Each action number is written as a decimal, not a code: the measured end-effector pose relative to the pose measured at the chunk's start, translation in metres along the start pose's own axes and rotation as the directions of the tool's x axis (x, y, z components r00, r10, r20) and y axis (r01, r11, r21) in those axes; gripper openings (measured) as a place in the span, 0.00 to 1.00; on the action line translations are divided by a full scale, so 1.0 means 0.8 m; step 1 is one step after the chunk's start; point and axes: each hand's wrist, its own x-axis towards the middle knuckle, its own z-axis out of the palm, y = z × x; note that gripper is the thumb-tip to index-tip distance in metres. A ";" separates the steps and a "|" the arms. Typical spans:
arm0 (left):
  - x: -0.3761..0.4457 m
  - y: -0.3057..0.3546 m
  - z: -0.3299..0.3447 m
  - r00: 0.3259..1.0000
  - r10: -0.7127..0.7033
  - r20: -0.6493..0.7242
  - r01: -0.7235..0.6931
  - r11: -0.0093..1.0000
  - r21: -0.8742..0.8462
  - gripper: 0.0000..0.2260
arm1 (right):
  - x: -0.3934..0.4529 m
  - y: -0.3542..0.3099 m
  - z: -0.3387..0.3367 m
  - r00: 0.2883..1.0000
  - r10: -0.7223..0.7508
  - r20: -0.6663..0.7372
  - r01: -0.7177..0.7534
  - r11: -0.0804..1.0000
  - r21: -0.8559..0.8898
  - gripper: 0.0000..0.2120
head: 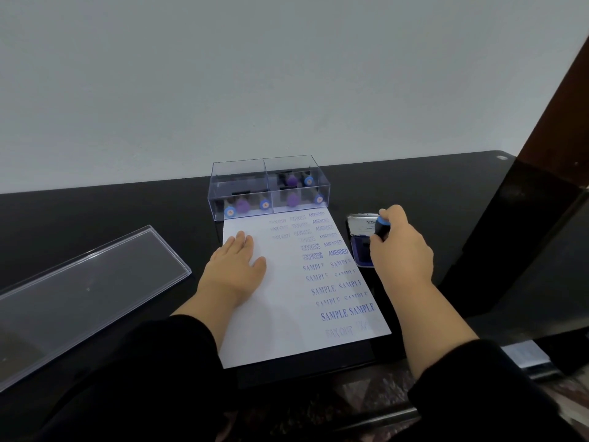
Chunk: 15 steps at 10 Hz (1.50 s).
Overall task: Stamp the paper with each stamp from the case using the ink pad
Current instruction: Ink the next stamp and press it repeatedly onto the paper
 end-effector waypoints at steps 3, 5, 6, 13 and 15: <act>-0.002 0.005 -0.004 1.000 -0.005 -0.001 0.005 1.000 -0.016 0.26 | -0.009 -0.046 0.019 0.974 -0.210 0.084 0.201 0.974 0.109 0.12; 0.000 0.001 -0.001 1.000 0.001 -0.007 -0.001 1.000 -0.027 0.27 | 0.001 -0.089 0.043 0.936 -0.317 0.153 0.300 0.946 0.123 0.14; 0.001 0.000 0.000 1.000 0.006 -0.021 -0.007 0.999 -0.039 0.27 | 0.005 -0.102 0.060 0.926 -0.341 0.162 0.325 0.938 0.121 0.15; 0.001 -0.001 0.005 0.998 0.005 -0.062 -0.009 0.998 -0.063 0.27 | -0.005 -0.089 0.102 0.897 -0.406 0.174 0.389 0.913 0.124 0.11; 0.001 -0.001 0.003 0.999 0.005 -0.045 -0.007 0.999 -0.052 0.27 | 0.000 -0.089 0.105 0.885 -0.402 0.233 0.395 0.915 0.082 0.11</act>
